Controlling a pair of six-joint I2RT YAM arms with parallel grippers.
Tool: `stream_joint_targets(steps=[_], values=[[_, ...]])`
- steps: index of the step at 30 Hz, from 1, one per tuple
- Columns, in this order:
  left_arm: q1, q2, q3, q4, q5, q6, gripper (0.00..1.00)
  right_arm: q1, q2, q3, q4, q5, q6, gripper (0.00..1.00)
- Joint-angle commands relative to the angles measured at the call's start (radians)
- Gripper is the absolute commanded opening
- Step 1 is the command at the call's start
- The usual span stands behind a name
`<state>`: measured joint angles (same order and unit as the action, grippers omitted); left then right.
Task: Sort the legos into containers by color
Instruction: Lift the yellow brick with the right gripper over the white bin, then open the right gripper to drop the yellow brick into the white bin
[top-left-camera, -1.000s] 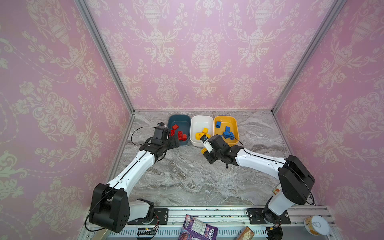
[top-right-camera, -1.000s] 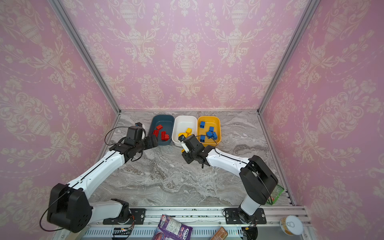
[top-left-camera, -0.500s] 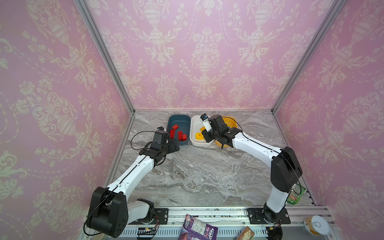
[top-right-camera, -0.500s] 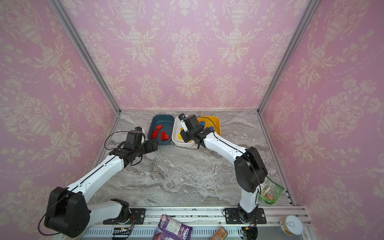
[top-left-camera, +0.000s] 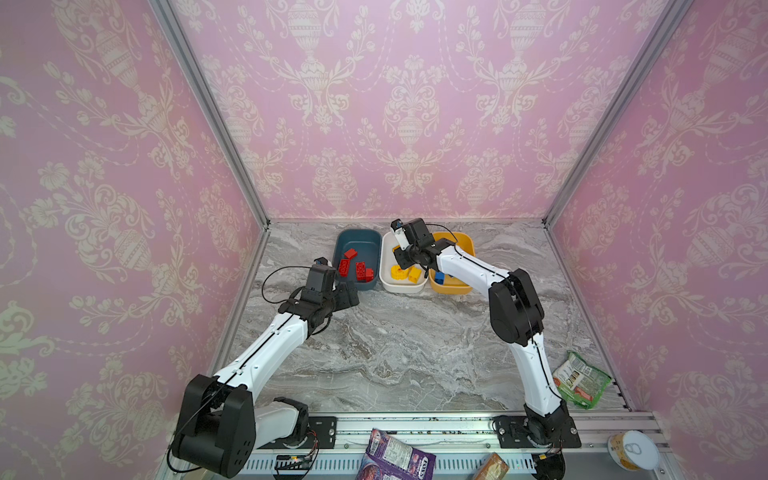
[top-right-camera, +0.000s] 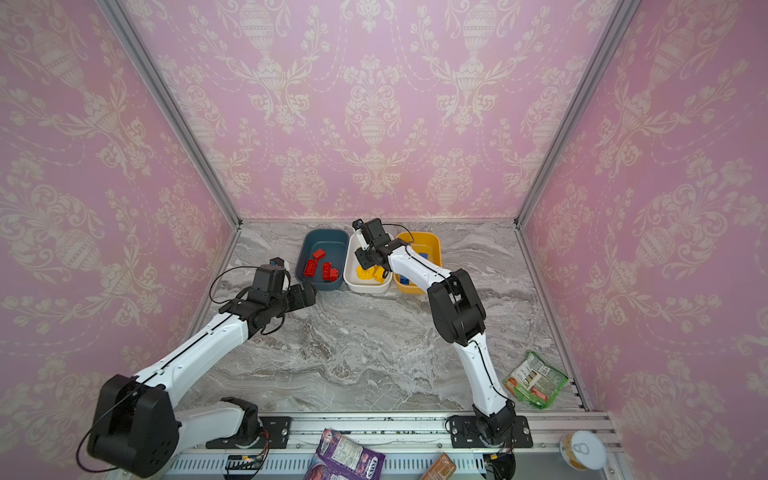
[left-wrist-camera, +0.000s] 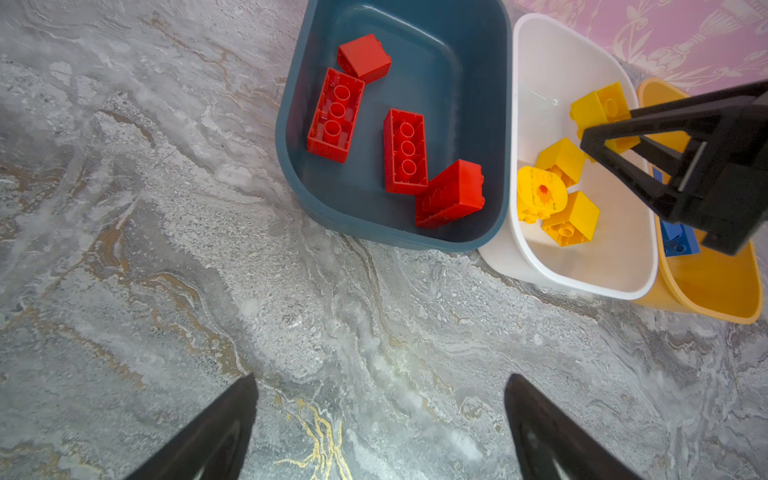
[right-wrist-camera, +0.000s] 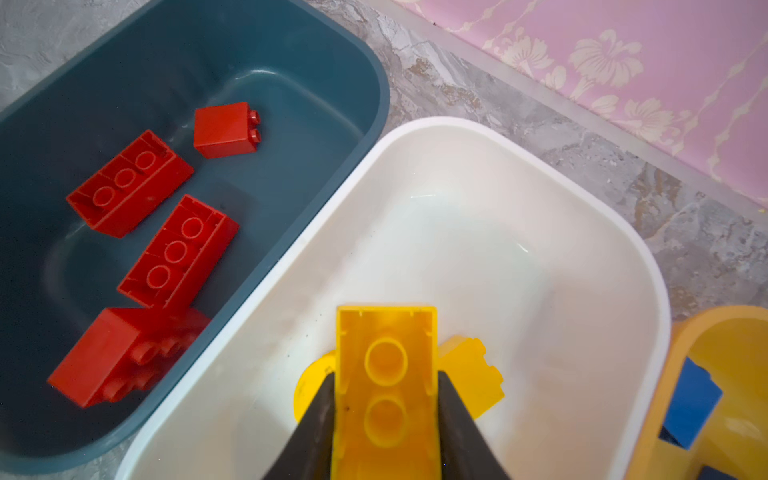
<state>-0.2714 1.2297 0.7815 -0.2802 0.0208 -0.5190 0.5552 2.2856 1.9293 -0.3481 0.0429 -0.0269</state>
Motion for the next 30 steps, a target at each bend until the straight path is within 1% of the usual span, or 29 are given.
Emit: stream_joint_targets(steps=[1,3,5,6,9,16,19,24,30], values=[[-0.003,-0.028,-0.011,0.004,0.013,-0.02,0.95,-0.01,0.047,0.091,-0.052,-0.011,0.006,0.37],[-0.003,-0.036,-0.011,-0.004,0.009,-0.019,0.96,-0.014,0.068,0.125,-0.07,-0.011,0.013,0.52],[-0.003,-0.046,-0.014,-0.01,0.004,-0.019,0.96,-0.015,0.068,0.133,-0.075,-0.014,0.017,0.6],[-0.003,-0.051,-0.016,-0.01,0.001,-0.019,0.96,-0.015,0.064,0.129,-0.074,-0.016,0.019,0.61],[-0.003,-0.061,-0.022,-0.012,-0.005,-0.02,0.96,-0.014,0.043,0.108,-0.063,-0.02,0.021,0.63],[-0.004,-0.063,-0.021,-0.002,-0.023,0.001,0.97,-0.015,-0.041,0.016,-0.029,-0.023,0.027,0.64],[-0.004,-0.075,-0.039,0.03,-0.057,0.033,0.99,-0.014,-0.097,-0.049,-0.009,-0.028,0.034,0.68],[0.0,-0.095,-0.093,0.114,-0.148,0.115,0.99,-0.014,-0.21,-0.177,0.022,-0.025,0.045,0.8],[0.012,-0.079,-0.1,0.201,-0.208,0.199,0.99,-0.018,-0.352,-0.329,0.045,-0.012,0.049,0.94]])
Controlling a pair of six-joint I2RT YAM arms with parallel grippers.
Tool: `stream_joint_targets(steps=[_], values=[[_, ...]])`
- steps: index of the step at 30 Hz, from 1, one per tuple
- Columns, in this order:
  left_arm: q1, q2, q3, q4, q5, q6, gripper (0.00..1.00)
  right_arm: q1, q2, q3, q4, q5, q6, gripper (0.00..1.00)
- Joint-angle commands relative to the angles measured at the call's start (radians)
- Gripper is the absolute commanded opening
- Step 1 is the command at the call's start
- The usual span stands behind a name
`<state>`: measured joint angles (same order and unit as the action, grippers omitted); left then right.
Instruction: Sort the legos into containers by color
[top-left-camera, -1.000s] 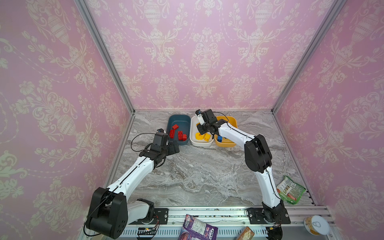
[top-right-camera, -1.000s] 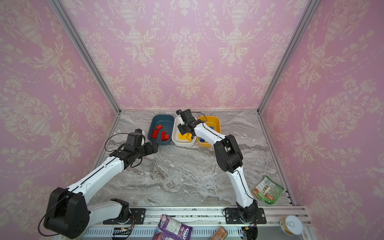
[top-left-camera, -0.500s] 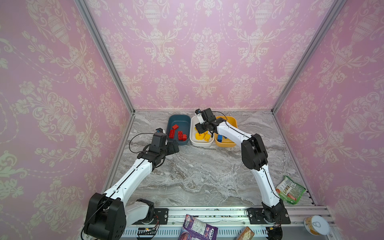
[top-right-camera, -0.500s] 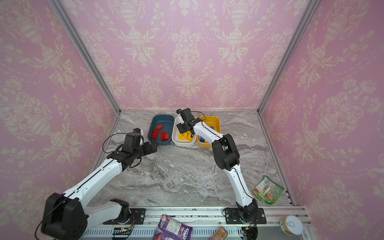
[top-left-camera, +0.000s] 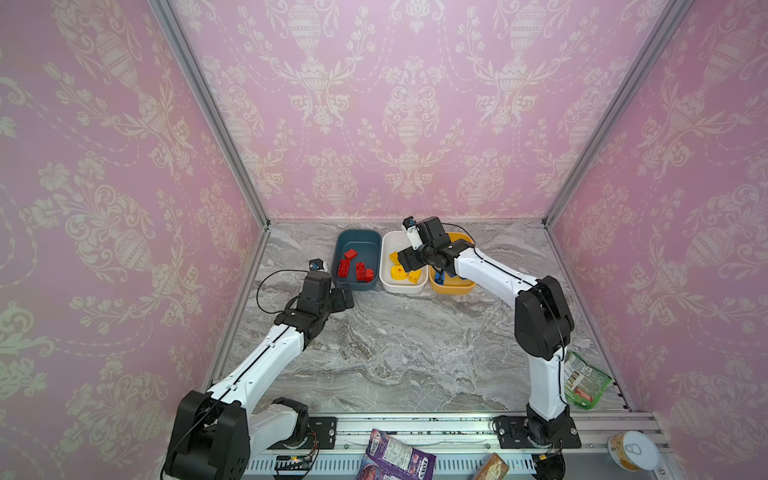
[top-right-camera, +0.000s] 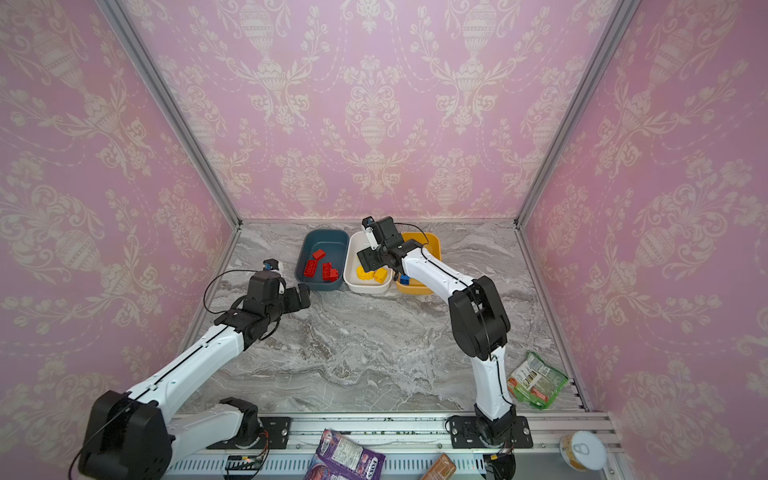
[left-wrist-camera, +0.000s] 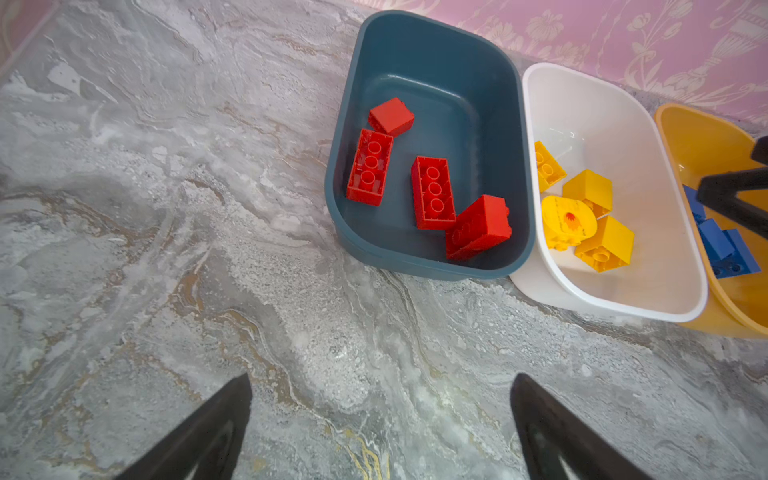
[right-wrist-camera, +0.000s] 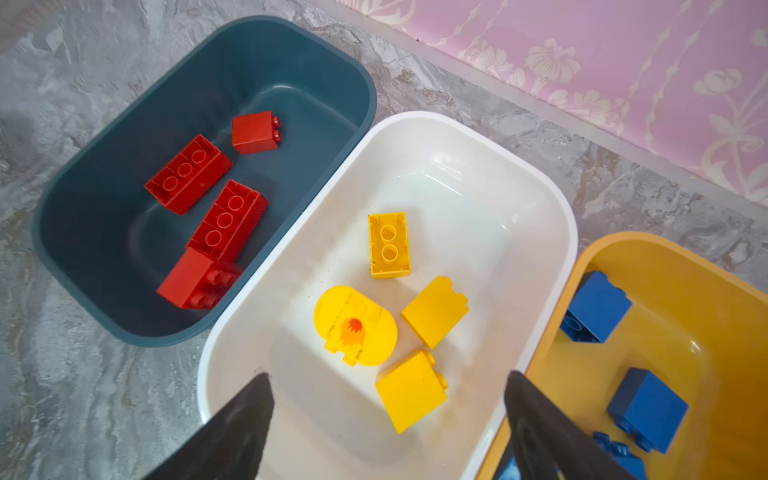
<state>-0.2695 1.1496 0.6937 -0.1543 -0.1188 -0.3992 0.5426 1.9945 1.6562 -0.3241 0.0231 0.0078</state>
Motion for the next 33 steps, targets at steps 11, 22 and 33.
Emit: stream_joint_targets(steps=[11,22,33], values=[[0.092,0.04,-0.098,0.347,-0.163,0.21,0.99,-0.121,-0.329,-0.385,0.114,0.008,0.06,1.0],[0.202,0.094,-0.227,0.62,-0.197,0.294,0.99,-0.363,-0.603,-0.861,0.401,0.159,0.076,1.0],[0.248,0.212,-0.321,0.905,-0.183,0.356,0.99,-0.453,-0.583,-1.099,0.787,0.164,-0.001,1.0]])
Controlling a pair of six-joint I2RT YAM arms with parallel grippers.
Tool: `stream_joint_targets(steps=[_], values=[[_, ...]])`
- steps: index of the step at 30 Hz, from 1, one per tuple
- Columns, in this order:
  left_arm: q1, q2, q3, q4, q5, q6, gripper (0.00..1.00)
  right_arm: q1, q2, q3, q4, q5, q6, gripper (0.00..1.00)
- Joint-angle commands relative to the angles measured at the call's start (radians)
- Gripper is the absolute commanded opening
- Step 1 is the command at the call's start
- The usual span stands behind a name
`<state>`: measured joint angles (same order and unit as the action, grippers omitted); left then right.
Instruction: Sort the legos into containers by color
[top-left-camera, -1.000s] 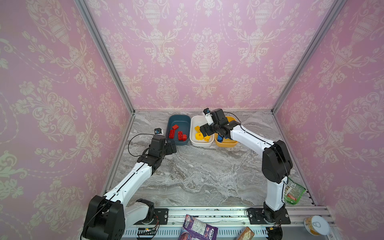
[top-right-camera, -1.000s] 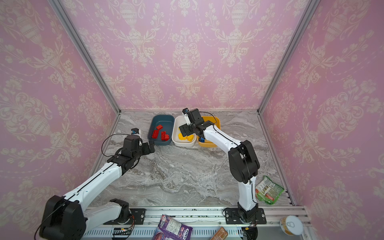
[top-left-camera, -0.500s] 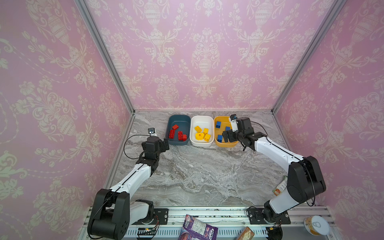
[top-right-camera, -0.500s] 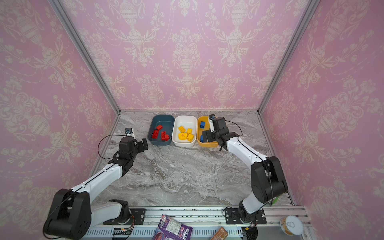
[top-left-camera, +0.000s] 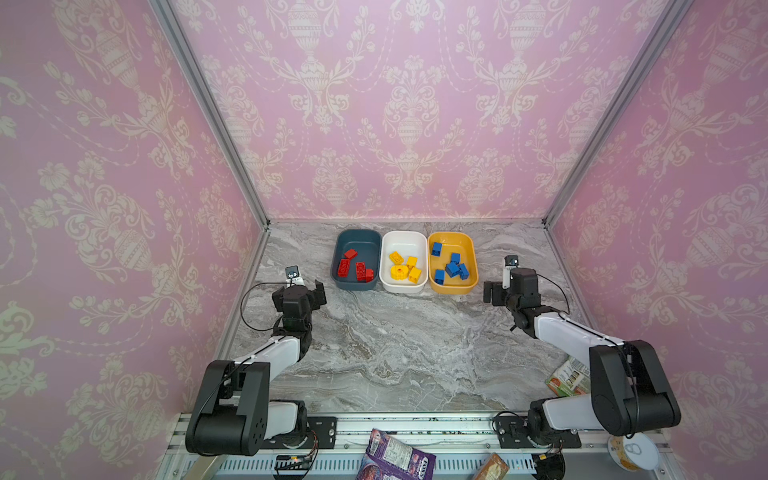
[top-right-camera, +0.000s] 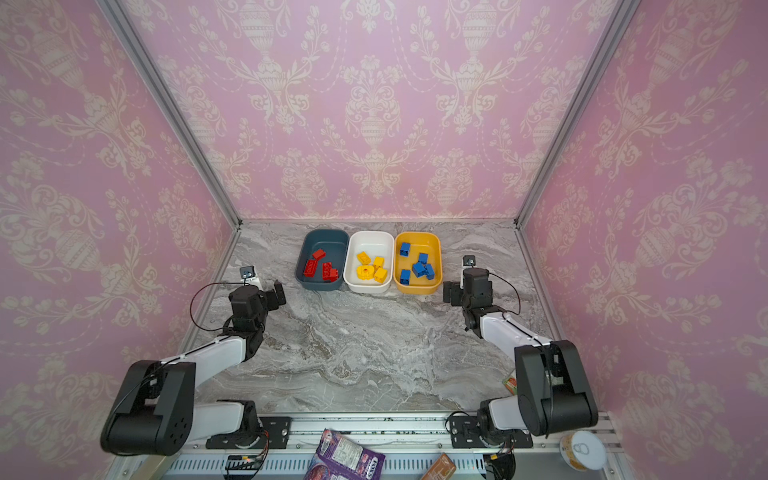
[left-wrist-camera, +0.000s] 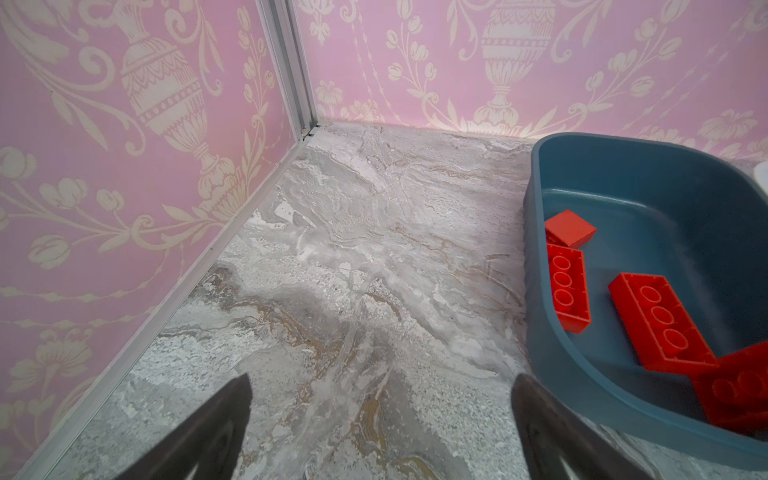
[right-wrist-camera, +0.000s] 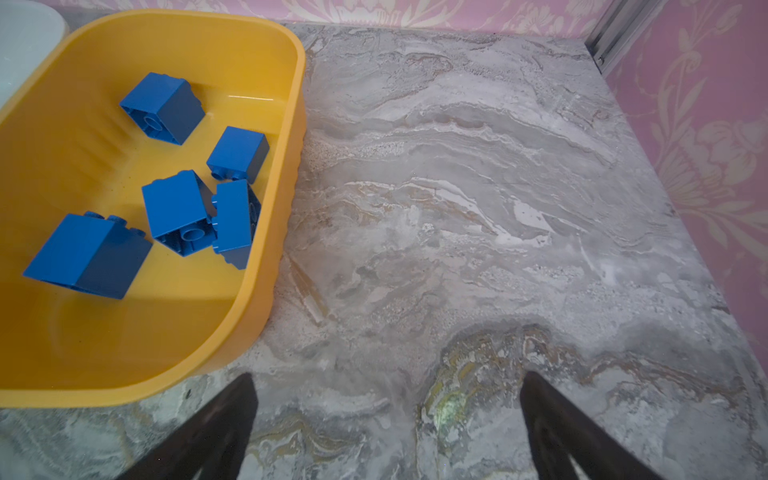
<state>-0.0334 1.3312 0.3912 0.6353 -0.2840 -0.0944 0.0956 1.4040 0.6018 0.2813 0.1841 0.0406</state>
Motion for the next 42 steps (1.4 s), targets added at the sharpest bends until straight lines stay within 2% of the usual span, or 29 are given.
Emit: stream_joint_targets(steps=[1,13,18,20,23,27,30,42], values=[[0.012,0.044,-0.026,0.145,-0.018,0.059,0.99,-0.009,0.009,-0.064,0.224,-0.001,-0.038,1.0],[0.018,0.237,-0.089,0.433,-0.015,0.061,0.99,-0.026,0.089,-0.159,0.474,-0.065,-0.033,1.0],[0.018,0.274,-0.085,0.453,-0.003,0.063,0.99,-0.044,0.095,-0.208,0.571,-0.108,-0.026,1.0],[0.018,0.317,-0.097,0.528,-0.002,0.071,0.99,-0.054,0.113,-0.225,0.611,-0.127,-0.018,1.0],[0.018,0.306,-0.092,0.495,-0.007,0.065,0.99,-0.054,0.14,-0.254,0.695,-0.137,-0.023,1.0],[0.018,0.31,-0.092,0.503,-0.007,0.066,0.99,-0.054,0.14,-0.254,0.697,-0.151,-0.031,1.0],[0.018,0.313,-0.093,0.509,-0.009,0.067,0.99,-0.041,0.141,-0.27,0.726,-0.113,-0.036,1.0],[0.018,0.313,-0.088,0.501,-0.01,0.067,0.99,-0.038,0.142,-0.265,0.717,-0.082,-0.027,1.0]])
